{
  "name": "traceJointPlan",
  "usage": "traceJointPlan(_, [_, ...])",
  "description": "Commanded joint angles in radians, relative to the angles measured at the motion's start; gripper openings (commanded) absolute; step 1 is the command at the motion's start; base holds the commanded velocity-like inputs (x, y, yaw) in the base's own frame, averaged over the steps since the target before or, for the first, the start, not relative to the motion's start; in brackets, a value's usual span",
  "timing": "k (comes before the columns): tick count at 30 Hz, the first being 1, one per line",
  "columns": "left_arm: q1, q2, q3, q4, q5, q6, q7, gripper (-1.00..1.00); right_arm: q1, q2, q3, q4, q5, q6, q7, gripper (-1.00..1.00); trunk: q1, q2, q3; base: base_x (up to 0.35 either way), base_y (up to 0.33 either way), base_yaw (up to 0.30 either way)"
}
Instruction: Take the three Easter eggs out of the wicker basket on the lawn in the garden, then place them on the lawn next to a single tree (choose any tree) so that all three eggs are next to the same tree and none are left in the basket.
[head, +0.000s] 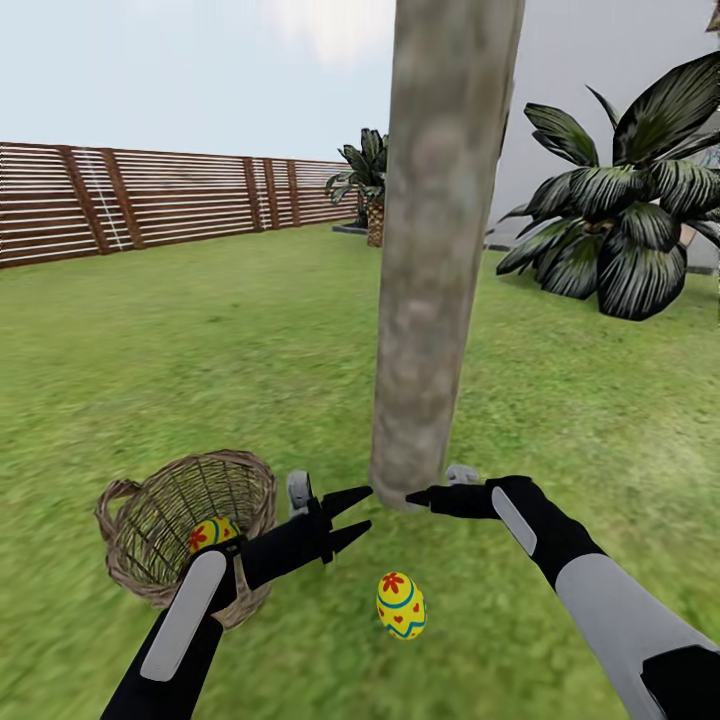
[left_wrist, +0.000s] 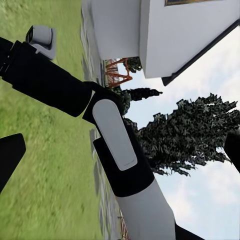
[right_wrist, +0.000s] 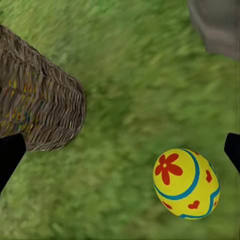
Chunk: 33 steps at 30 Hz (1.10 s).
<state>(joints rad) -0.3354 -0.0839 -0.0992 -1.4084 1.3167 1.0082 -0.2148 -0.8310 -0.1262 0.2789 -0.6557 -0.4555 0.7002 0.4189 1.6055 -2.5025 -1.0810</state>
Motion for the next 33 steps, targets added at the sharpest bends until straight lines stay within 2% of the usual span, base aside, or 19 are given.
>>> traceJointPlan(1, [-0.001, 0.000, 0.001, 0.000, -0.010, 0.003, -0.009, 1.00, -0.001, -0.001, 0.003, -0.001, -0.001, 0.002, 0.001, 1.00, -0.001, 0.000, 0.003, 0.000, 0.000, 0.000])
traceJointPlan(12, [-0.001, 0.000, 0.001, 0.000, -0.008, 0.003, -0.010, 1.00, 0.000, -0.001, 0.003, 0.000, -0.001, 0.001, 0.001, 1.00, -0.006, 0.003, 0.046, 0.000, 0.000, 0.000])
traceJointPlan(19, [-0.001, 0.000, 0.001, 0.000, -0.004, 0.003, -0.011, 1.00, 0.000, -0.001, 0.003, 0.001, -0.001, 0.002, 0.001, 1.00, -0.029, 0.045, 0.064, 0.000, 0.000, 0.000])
traceJointPlan(21, [-0.001, 0.001, 0.001, 0.000, 0.018, 0.003, -0.011, 1.00, 0.000, -0.001, 0.003, 0.000, -0.001, 0.002, 0.001, 1.00, -0.029, 0.045, 0.064, 0.000, 0.000, 0.000])
traceJointPlan(23, [-0.001, 0.002, -0.001, 0.000, 0.053, 0.002, -0.010, 1.00, 0.000, -0.001, 0.003, 0.000, -0.001, 0.002, 0.001, 1.00, -0.029, 0.045, 0.064, 0.000, 0.000, 0.000])
traceJointPlan(24, [-0.001, 0.005, -0.001, 0.001, 0.086, -0.001, -0.009, 1.00, 0.000, -0.001, 0.003, -0.001, -0.001, 0.002, 0.001, 1.00, -0.029, 0.045, 0.064, 0.000, 0.000, 0.000])
traceJointPlan(25, [-0.001, 0.005, -0.001, 0.002, 0.095, -0.001, -0.009, 1.00, 0.000, -0.001, 0.003, -0.001, 0.000, 0.002, 0.001, 1.00, -0.029, 0.045, 0.064, 0.000, 0.000, 0.000])
traceJointPlan(33, [-0.001, 0.006, -0.001, 0.002, 0.103, -0.001, -0.009, 1.00, 0.000, -0.001, 0.003, 0.000, -0.001, 0.002, 0.001, 1.00, -0.029, 0.045, 0.064, -0.016, 0.004, 0.000])
